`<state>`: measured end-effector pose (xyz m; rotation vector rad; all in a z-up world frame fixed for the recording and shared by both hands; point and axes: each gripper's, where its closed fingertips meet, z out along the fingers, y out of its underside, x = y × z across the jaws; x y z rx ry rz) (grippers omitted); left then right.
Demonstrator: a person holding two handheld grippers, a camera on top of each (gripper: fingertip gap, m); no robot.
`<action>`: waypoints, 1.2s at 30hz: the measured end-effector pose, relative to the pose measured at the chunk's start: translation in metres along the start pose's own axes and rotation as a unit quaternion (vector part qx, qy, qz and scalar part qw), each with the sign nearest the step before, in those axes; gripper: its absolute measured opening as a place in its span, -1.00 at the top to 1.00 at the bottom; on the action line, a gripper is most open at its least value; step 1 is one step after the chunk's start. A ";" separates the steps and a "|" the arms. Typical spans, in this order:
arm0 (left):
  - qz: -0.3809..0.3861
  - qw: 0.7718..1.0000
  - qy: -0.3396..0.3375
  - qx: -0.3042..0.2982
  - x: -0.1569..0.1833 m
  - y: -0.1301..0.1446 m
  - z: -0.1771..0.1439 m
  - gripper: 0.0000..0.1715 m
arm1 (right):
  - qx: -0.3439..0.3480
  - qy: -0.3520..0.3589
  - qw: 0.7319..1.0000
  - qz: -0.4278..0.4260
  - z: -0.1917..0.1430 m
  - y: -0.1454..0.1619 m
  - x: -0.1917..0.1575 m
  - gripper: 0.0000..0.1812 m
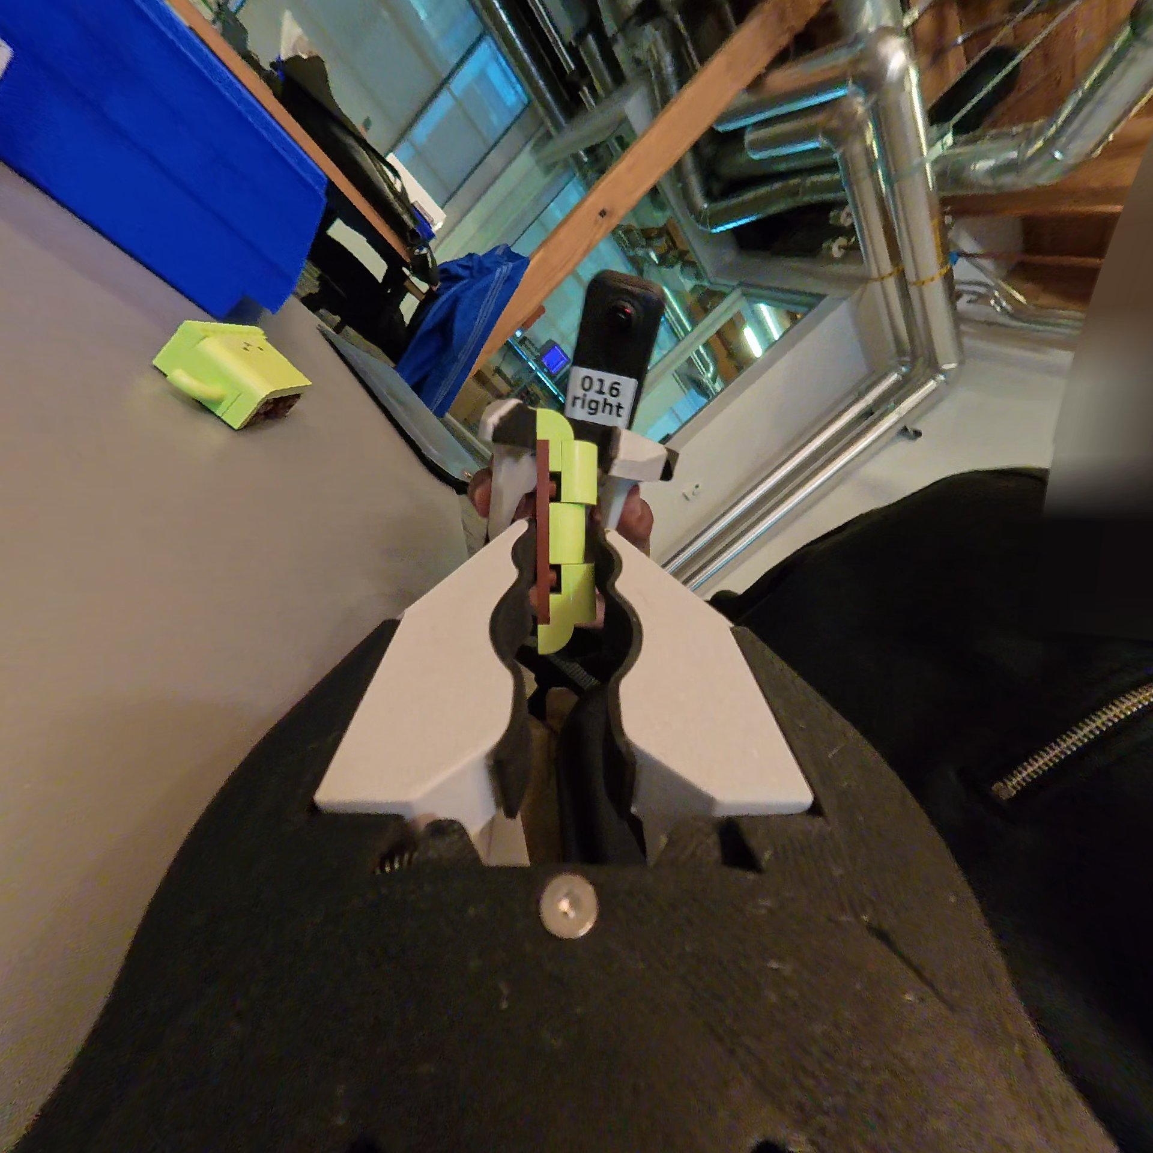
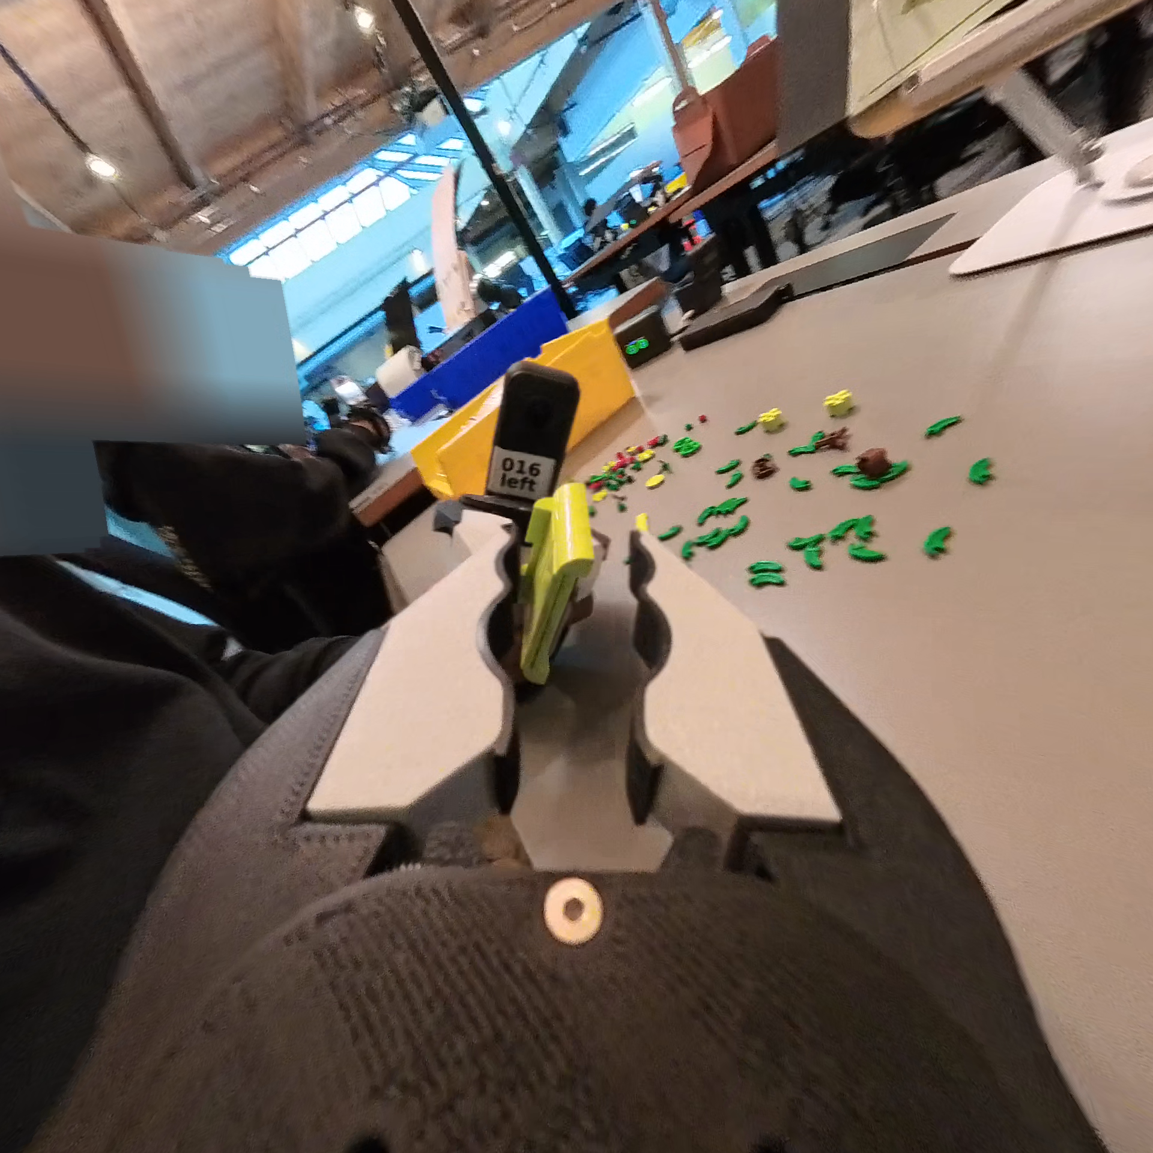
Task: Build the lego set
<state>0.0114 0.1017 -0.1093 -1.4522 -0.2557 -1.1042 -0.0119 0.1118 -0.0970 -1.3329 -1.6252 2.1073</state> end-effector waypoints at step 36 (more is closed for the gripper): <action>0.006 0.999 0.016 0.036 0.003 -0.009 -0.002 0.84 | -0.013 -0.047 0.999 0.018 -0.004 -0.004 -0.008 0.92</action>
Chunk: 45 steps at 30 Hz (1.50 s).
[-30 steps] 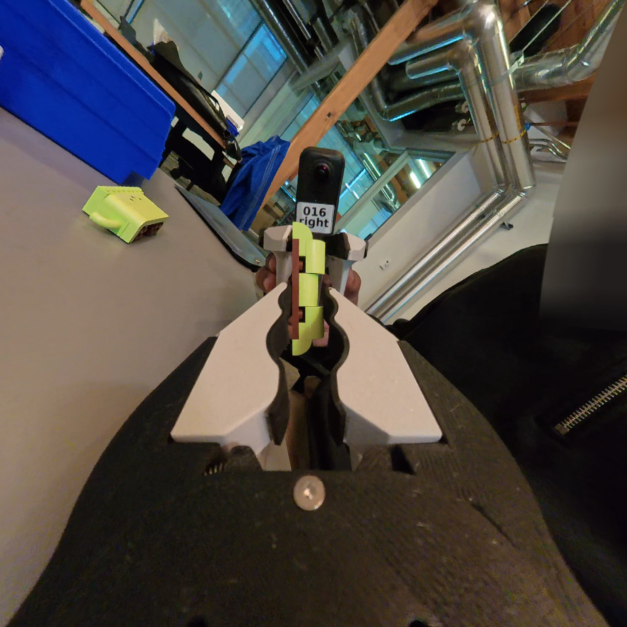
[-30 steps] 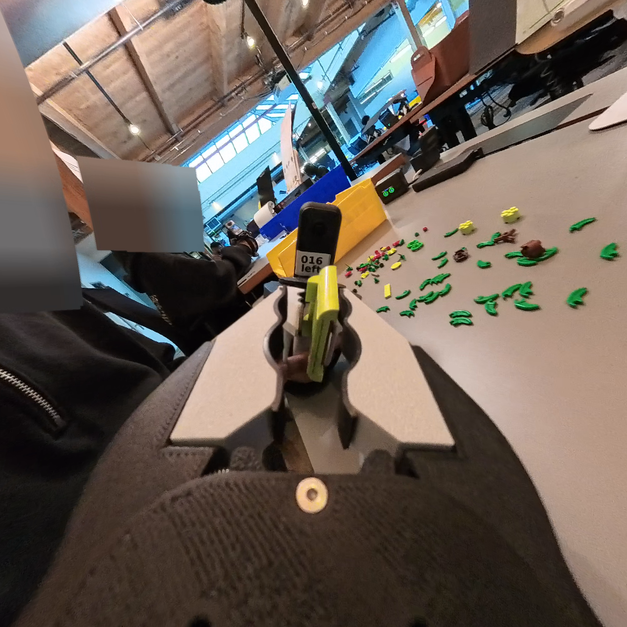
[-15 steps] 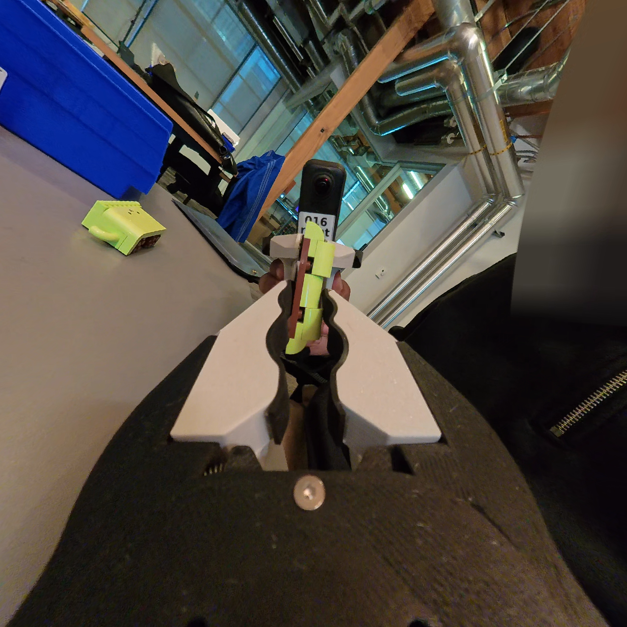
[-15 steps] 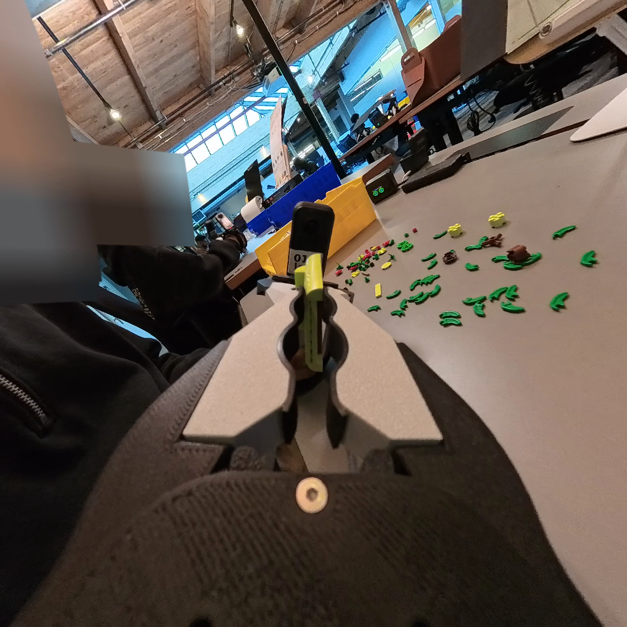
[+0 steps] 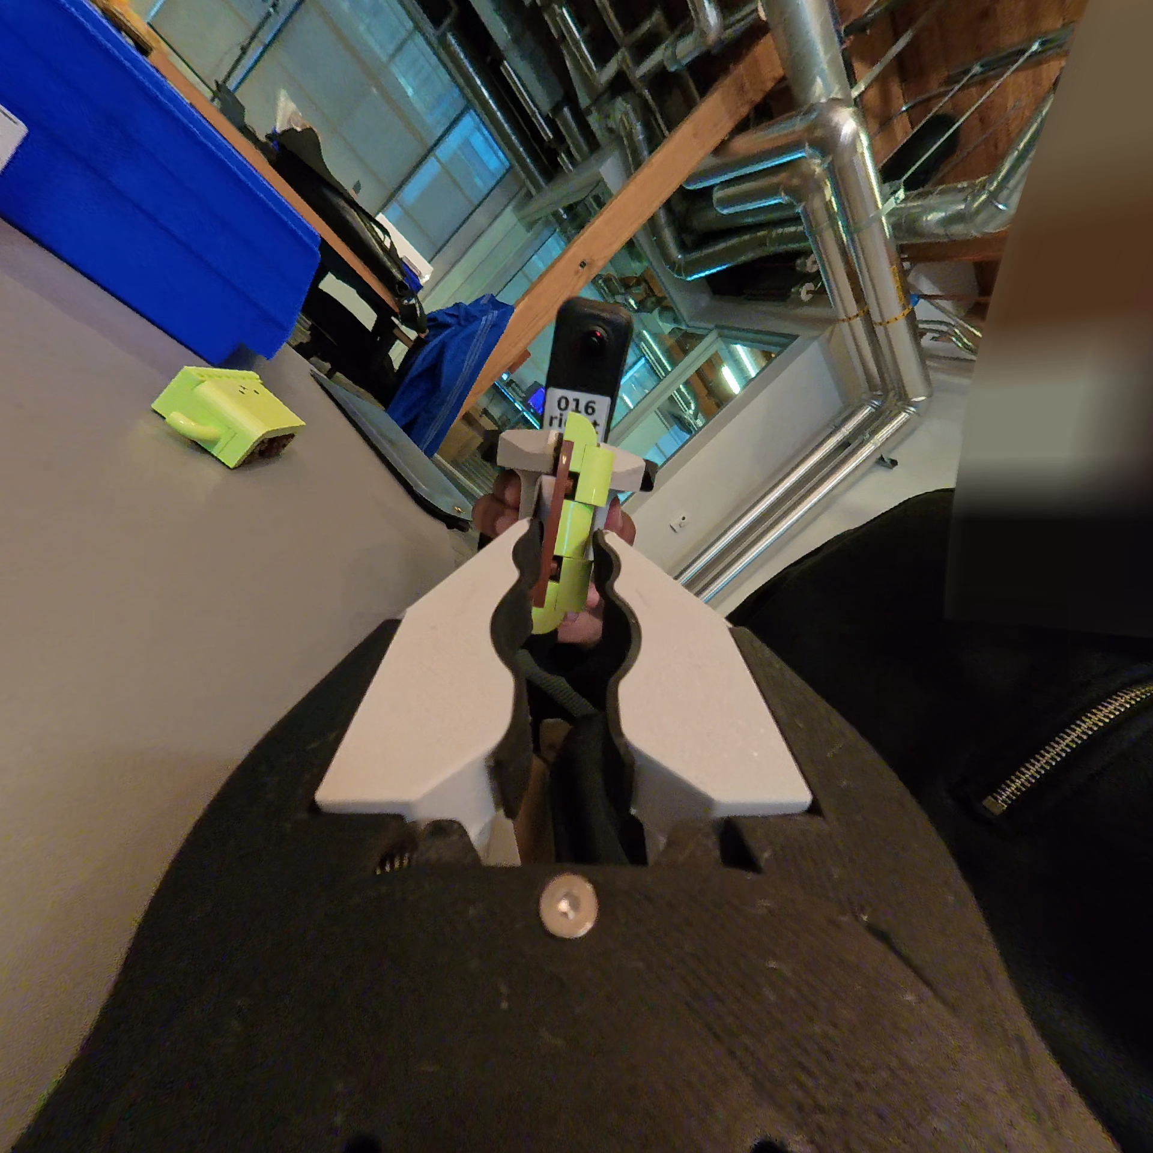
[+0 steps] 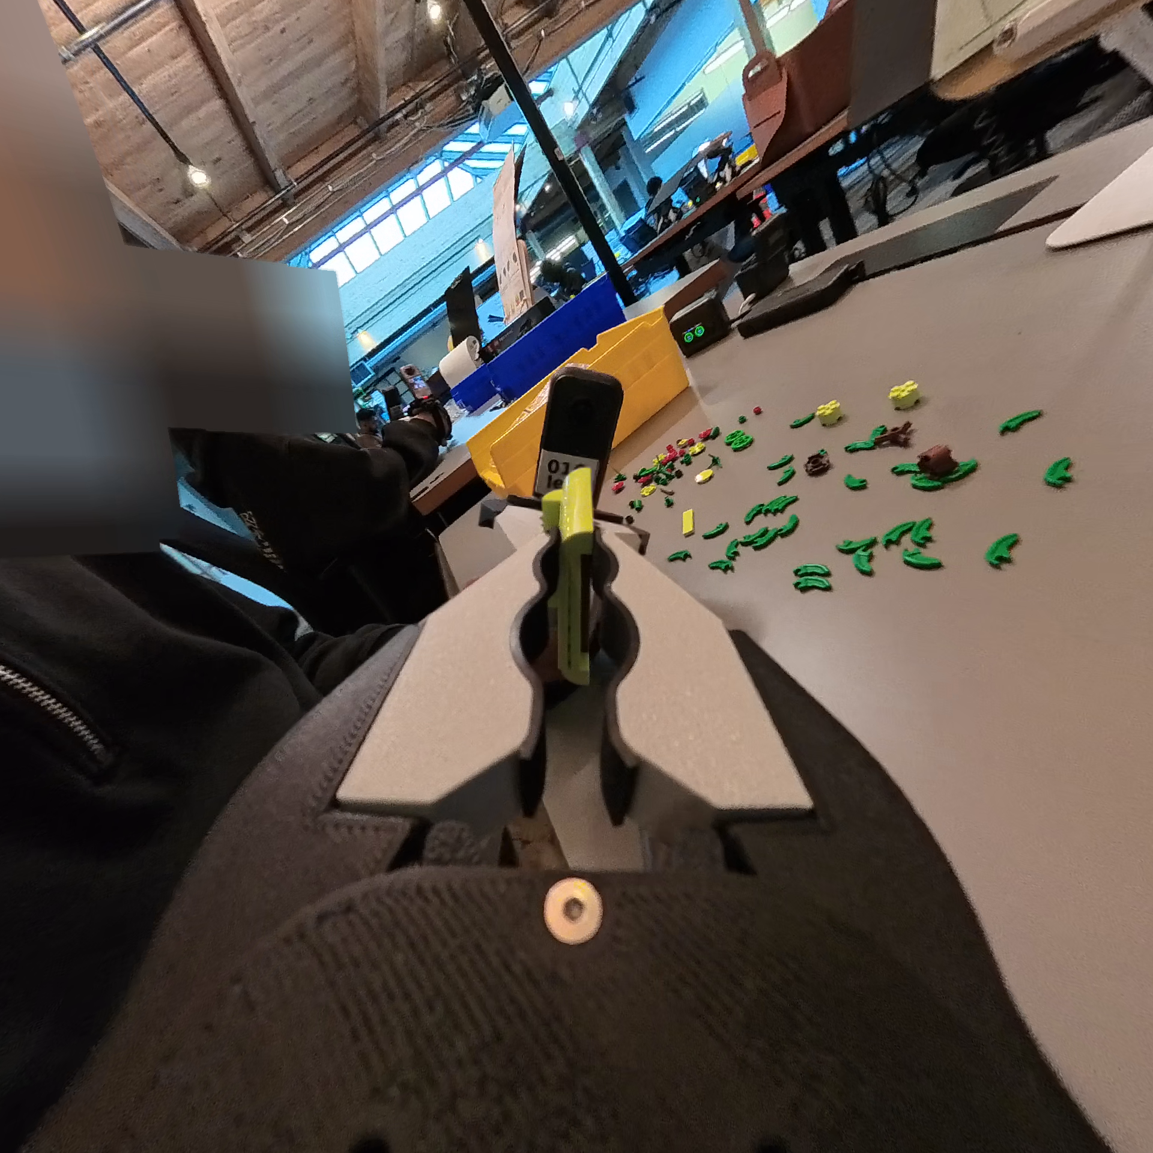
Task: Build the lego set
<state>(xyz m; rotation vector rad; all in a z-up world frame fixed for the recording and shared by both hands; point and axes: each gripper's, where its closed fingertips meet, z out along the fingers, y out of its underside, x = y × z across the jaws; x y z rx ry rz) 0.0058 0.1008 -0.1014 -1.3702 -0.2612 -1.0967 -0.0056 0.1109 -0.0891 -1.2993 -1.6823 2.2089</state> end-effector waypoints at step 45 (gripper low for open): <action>0.133 0.979 -0.083 -0.129 -0.004 0.024 0.004 0.45 | -0.314 0.065 0.933 -0.162 -0.018 0.061 0.004 0.92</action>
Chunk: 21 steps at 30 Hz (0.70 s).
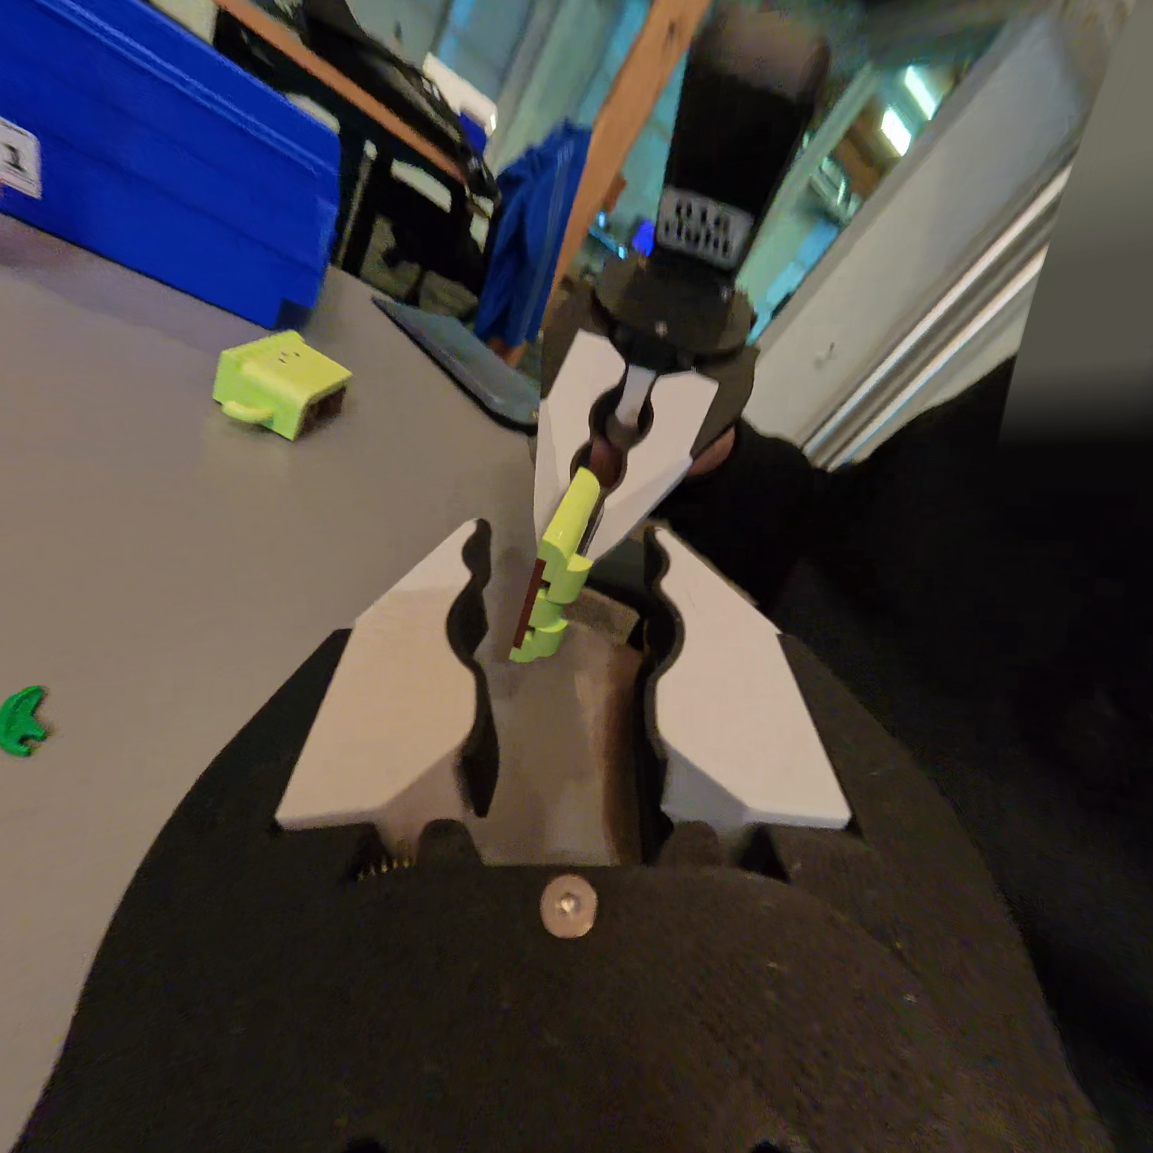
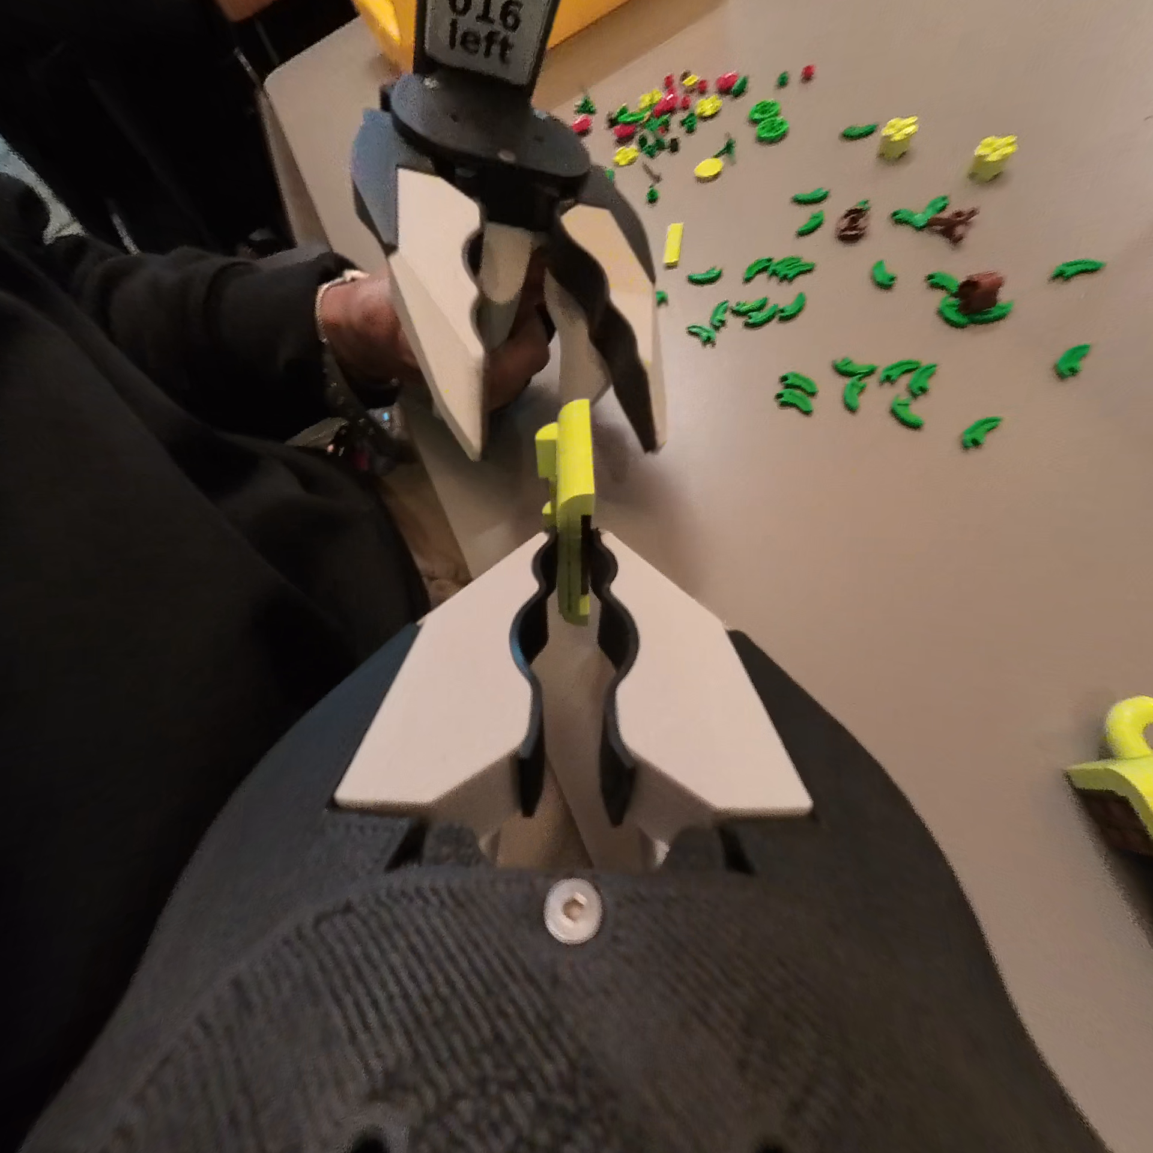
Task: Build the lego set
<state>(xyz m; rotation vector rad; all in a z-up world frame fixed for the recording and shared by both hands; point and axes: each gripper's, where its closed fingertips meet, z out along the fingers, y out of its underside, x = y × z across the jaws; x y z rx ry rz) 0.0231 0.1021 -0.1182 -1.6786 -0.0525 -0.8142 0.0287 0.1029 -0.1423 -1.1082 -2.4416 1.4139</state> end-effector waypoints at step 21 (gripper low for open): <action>0.042 0.986 0.028 -0.157 0.021 0.047 0.009 0.92 | -0.123 -0.087 0.989 -0.009 0.010 0.025 -0.032 0.91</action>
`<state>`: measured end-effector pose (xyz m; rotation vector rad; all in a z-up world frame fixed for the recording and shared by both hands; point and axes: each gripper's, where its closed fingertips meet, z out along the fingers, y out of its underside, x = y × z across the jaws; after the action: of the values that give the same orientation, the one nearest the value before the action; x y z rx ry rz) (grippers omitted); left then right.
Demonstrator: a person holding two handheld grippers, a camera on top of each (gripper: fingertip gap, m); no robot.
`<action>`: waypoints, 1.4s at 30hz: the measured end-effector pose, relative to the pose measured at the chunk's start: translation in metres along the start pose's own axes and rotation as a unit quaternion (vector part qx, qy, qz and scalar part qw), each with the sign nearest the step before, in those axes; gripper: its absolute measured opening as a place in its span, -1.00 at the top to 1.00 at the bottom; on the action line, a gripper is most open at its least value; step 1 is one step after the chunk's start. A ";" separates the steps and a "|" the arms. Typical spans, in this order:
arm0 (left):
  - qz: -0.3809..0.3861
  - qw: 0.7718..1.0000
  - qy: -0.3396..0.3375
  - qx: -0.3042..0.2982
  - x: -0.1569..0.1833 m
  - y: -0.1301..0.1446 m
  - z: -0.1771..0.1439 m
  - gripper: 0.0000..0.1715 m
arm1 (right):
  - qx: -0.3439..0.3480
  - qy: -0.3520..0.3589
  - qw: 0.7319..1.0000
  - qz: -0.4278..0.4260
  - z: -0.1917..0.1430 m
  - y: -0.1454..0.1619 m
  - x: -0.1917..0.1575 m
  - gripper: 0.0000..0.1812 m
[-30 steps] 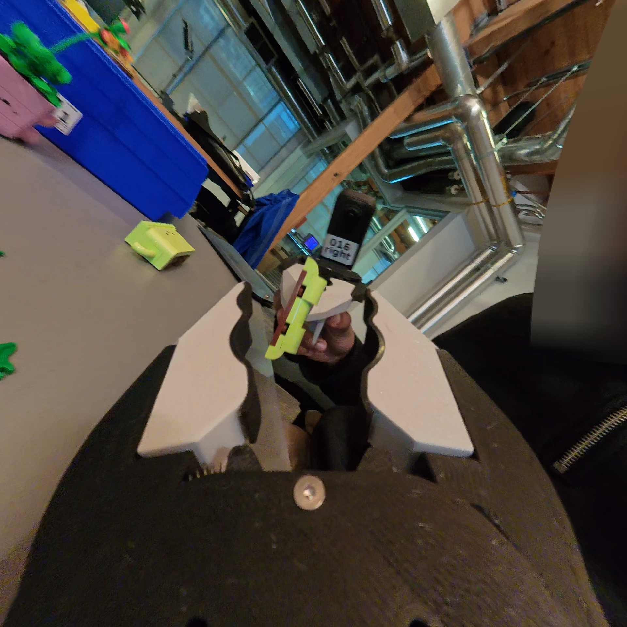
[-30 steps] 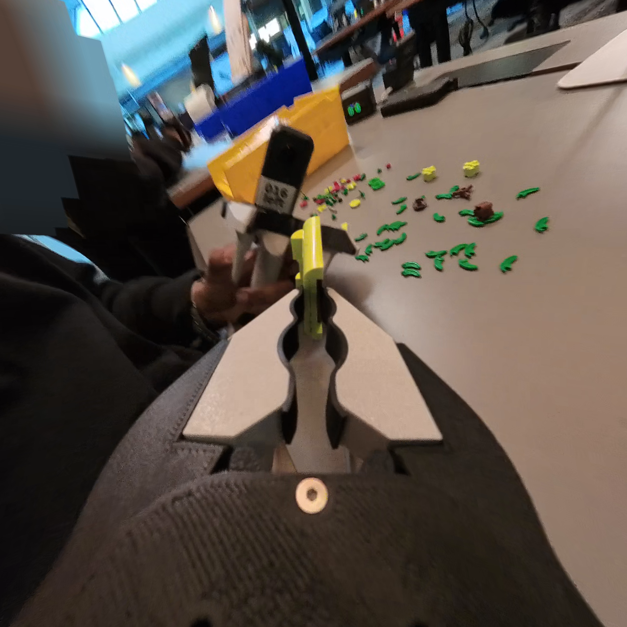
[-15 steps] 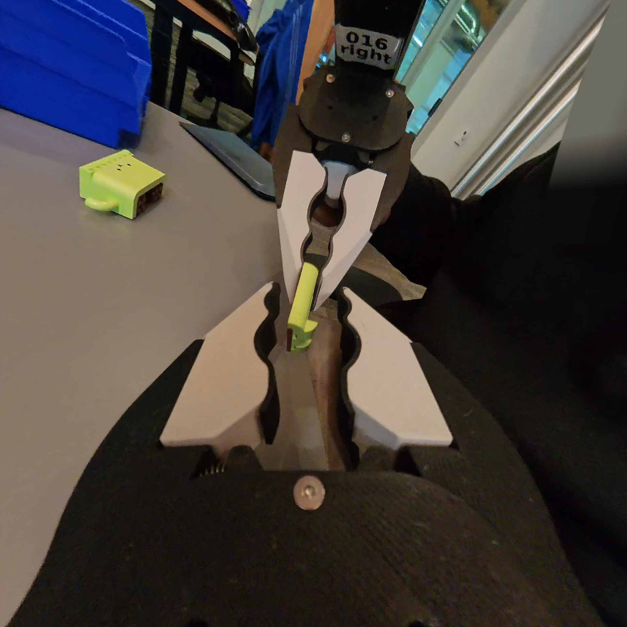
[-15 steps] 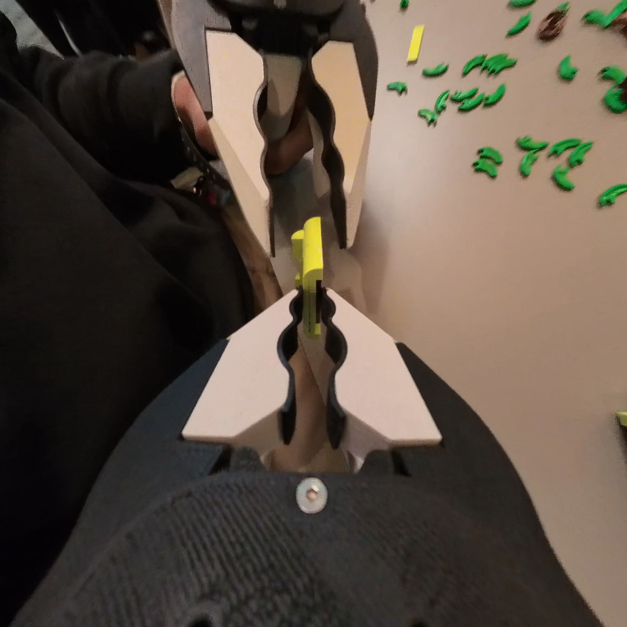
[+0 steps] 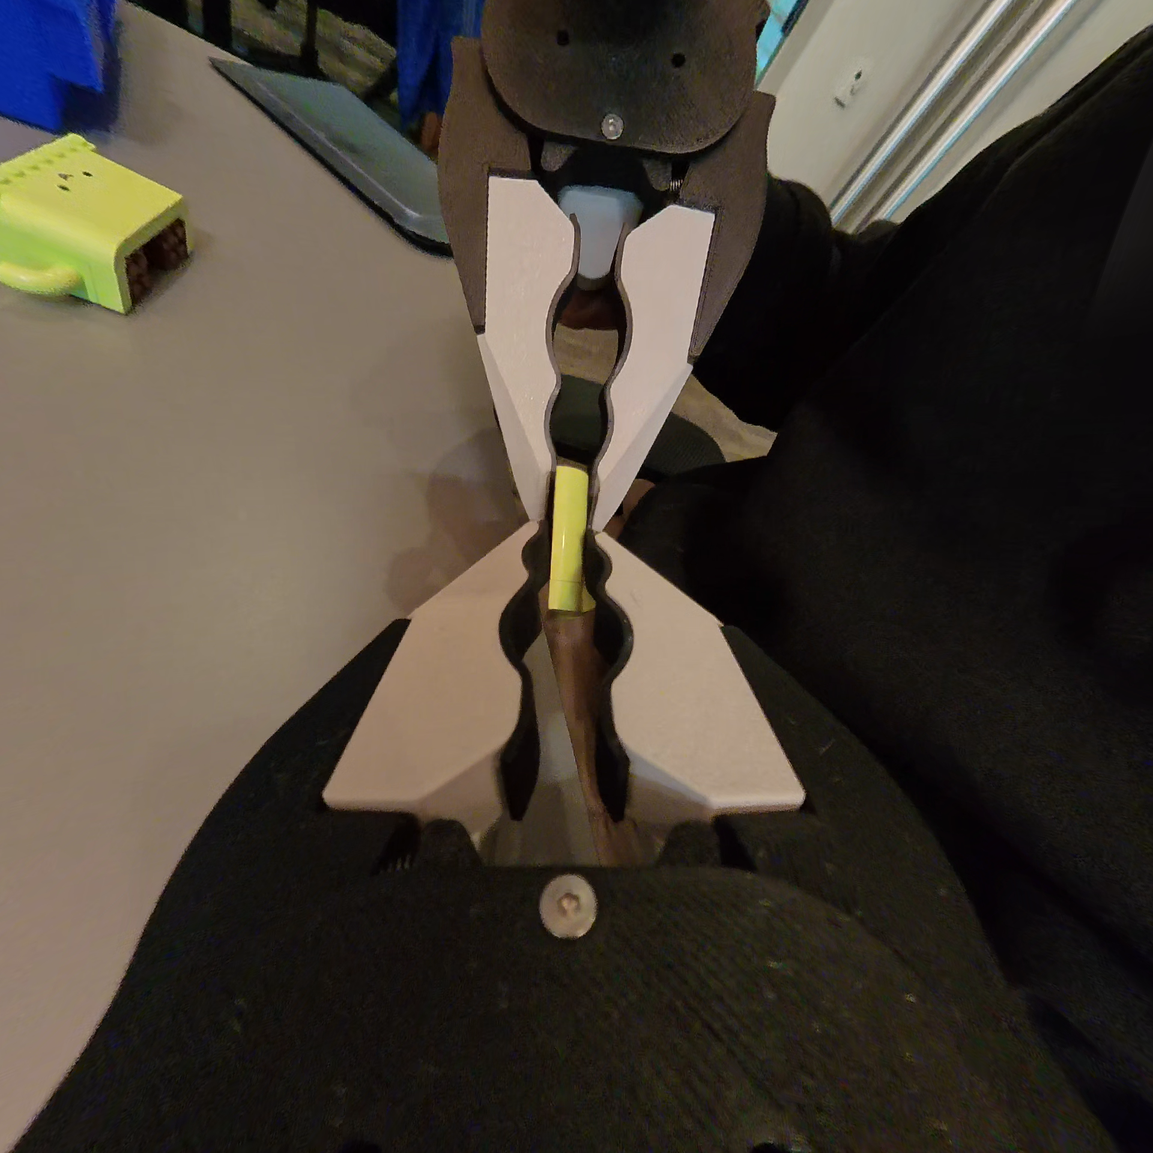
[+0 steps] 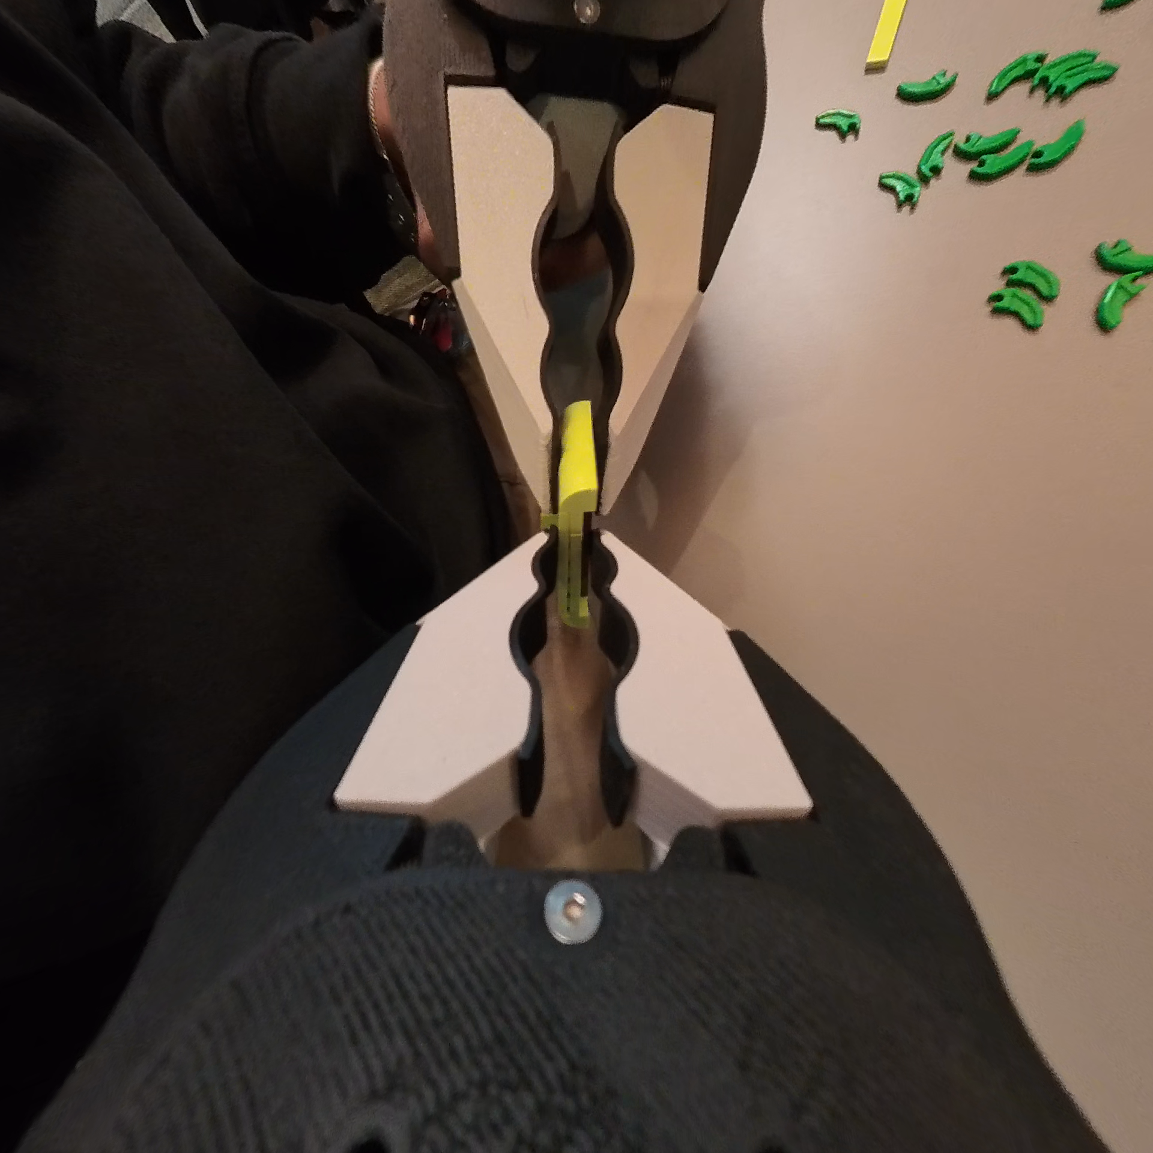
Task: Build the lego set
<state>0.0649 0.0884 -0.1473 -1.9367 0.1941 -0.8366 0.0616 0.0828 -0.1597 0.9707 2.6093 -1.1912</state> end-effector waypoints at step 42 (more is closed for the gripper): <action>0.042 0.964 0.055 0.258 0.025 -0.066 -0.053 0.92 | 0.303 0.073 0.944 -0.109 -0.056 -0.067 -0.015 0.92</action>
<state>0.0366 0.0722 -0.0652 -1.3868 0.1087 -0.8398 0.0423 0.0827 -0.0736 0.8842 2.5475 -2.1359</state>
